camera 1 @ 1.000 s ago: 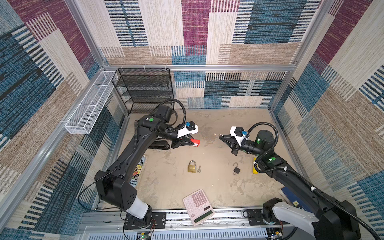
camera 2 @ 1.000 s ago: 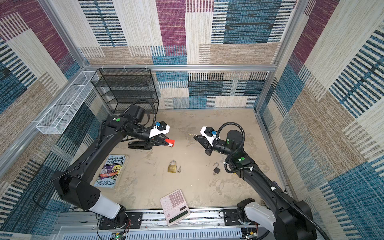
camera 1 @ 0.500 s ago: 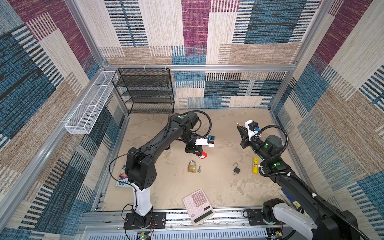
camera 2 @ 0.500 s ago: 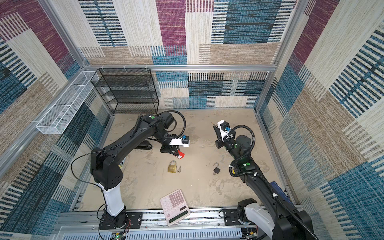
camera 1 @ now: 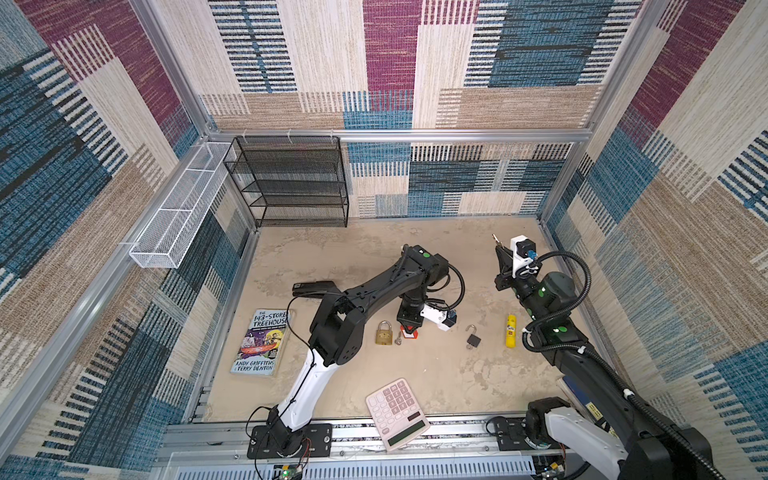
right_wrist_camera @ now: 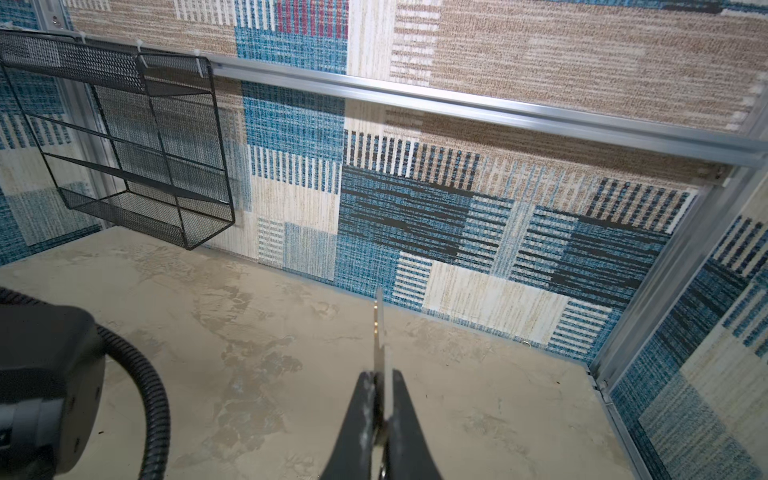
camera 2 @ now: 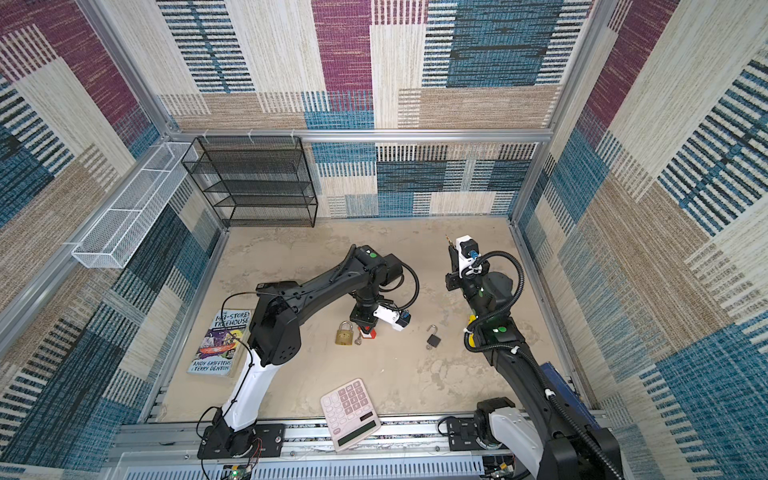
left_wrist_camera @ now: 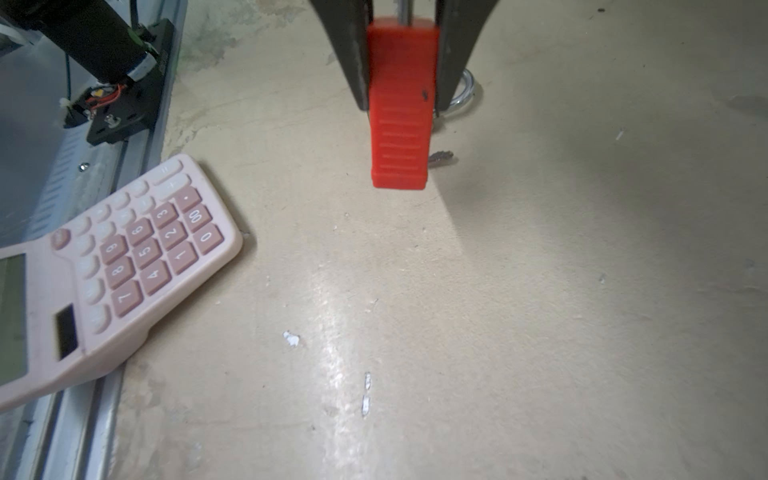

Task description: Lock with the key

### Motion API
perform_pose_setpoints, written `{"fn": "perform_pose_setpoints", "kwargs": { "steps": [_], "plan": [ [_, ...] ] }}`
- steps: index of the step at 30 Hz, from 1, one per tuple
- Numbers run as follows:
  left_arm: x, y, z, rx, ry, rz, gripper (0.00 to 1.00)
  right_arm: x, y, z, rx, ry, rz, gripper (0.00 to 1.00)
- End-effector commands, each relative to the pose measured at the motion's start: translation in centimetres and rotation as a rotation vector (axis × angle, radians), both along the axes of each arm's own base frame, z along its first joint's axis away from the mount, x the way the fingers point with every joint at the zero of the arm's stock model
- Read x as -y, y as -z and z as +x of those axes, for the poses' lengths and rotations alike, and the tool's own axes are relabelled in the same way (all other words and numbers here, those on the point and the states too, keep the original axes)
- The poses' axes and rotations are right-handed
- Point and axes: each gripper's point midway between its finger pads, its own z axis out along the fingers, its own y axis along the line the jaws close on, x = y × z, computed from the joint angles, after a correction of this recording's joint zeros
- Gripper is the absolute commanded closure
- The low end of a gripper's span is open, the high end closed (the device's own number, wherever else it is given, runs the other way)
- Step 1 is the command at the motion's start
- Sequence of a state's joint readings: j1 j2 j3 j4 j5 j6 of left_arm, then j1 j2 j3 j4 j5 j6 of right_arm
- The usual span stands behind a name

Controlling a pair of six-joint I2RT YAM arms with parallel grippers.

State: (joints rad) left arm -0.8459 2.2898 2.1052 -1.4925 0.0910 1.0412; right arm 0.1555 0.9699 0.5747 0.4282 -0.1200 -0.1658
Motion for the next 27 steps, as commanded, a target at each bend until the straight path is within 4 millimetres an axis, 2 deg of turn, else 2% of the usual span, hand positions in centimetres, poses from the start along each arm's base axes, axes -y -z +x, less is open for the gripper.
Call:
{"fn": "perform_pose_setpoints", "kwargs": {
  "steps": [1,12,27],
  "plan": [
    [-1.3,0.2,-0.1,0.016,-0.019,0.098,1.00,0.2,-1.5,0.1,0.048,0.007,0.011,1.00],
    [0.0,1.5,-1.0,0.024,0.019,0.130,1.00,0.2,-1.2,0.1,0.035,0.001,0.004,1.00],
    [0.7,3.1,-1.6,-0.005,0.013,0.148,1.00,-0.1,-1.0,-0.1,0.032,-0.017,0.003,1.00]
  ]
}}
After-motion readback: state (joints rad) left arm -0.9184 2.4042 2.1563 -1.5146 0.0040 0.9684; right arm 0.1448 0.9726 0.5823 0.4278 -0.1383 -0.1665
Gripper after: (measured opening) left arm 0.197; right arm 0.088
